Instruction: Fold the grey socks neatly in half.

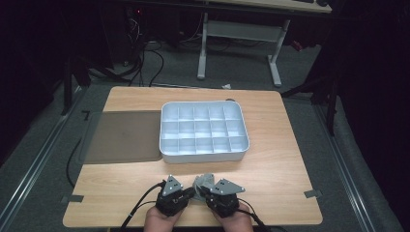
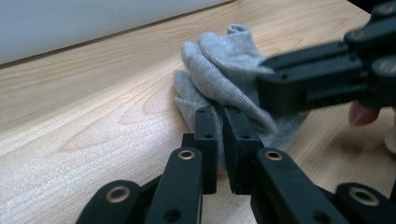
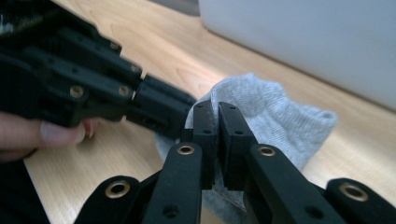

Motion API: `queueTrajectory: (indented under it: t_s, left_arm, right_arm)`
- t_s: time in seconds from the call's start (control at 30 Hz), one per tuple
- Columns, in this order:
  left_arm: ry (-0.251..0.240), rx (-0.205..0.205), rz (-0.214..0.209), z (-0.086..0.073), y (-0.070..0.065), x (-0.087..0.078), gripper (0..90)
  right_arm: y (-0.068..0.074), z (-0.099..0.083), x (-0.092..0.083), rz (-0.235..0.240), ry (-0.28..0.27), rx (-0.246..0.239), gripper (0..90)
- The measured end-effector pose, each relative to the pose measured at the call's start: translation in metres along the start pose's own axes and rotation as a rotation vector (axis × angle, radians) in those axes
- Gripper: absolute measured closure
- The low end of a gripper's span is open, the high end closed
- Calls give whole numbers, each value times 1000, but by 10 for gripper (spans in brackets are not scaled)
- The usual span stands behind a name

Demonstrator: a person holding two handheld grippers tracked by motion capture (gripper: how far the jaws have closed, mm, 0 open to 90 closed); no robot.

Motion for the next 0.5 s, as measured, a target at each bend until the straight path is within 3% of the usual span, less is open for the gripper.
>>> queueTrajectory:
  t_s: [0.1, 0.23, 0.3, 0.33, 0.43, 0.5]
  left_arm:
    - [-2, -6, -5, 0, 1, 0, 756]
    - [-65, -63, -46, 0, 9, -17, 680]
    - [-67, -60, -42, 0, 11, -19, 746]
    - [-45, -56, -19, 0, 14, -20, 769]
    - [0, -61, -14, -2, 15, -14, 809]
    - [19, -42, -6, -2, 13, -11, 823]
  right_arm:
    - [-2, -5, 4, 14, 19, 21, 871]
    - [-4, -9, 5, 21, 21, 33, 871]
    - [-5, -10, 5, 22, 18, 34, 871]
    - [-5, -10, 5, 23, 18, 34, 870]
    - [-5, -9, 6, 28, 20, 29, 867]
    - [-4, -7, 5, 30, 19, 23, 866]
Point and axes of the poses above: each handheld gripper's, and its own axes: x roughly forward along the jaws, z roughly out of its top, y roughly to its left, the point moved 1 cm from there along x, roughly forward along the jaws, and after that the axes turned 7 degrees about -z, right-handed, at the moved point
